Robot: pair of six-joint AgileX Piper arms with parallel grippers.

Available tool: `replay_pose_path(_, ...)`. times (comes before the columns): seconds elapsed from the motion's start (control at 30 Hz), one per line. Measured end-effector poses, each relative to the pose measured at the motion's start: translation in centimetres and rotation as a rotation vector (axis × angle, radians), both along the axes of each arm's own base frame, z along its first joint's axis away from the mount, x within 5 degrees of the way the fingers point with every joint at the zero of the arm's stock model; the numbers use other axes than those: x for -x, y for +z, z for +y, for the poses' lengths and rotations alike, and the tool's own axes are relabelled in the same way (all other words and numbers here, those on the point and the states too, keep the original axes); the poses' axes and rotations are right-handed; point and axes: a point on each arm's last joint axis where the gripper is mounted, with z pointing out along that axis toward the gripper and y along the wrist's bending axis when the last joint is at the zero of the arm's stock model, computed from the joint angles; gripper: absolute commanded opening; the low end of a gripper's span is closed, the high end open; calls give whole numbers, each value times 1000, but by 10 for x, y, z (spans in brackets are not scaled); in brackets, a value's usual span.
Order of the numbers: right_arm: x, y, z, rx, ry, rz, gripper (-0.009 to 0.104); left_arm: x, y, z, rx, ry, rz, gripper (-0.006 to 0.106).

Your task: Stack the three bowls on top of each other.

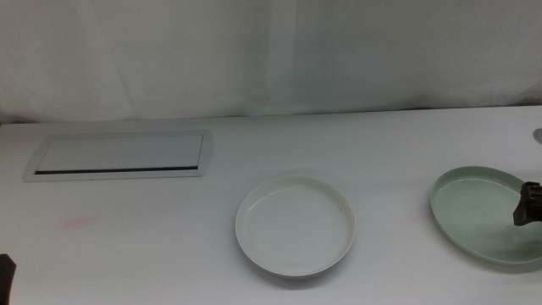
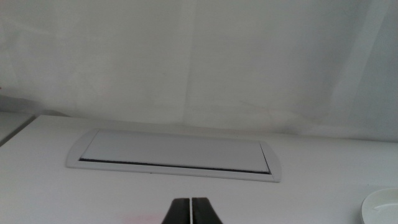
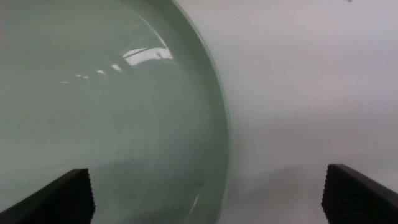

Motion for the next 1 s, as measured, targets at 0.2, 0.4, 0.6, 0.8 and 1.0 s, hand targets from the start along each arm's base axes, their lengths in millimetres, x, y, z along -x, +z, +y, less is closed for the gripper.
replay_pose_path(0.2,-4,-12,-1,-2,-6,8,101,0,0,0,0,0,0,-2)
replay_pose_path(0.4,-6,-17,-1,-4,-8,16,90,0,0,0,0,0,0,-2)
replay_pose_path(0.6,-6,-20,-1,-6,-8,25,49,0,0,0,-2,0,0,-2)
replay_pose_path(0.8,-8,-23,-3,-13,-24,30,-3,0,0,0,-2,0,0,-2)
replay_pose_path(1.0,-9,-22,-4,-19,-51,22,-3,0,0,0,-2,0,0,-2)
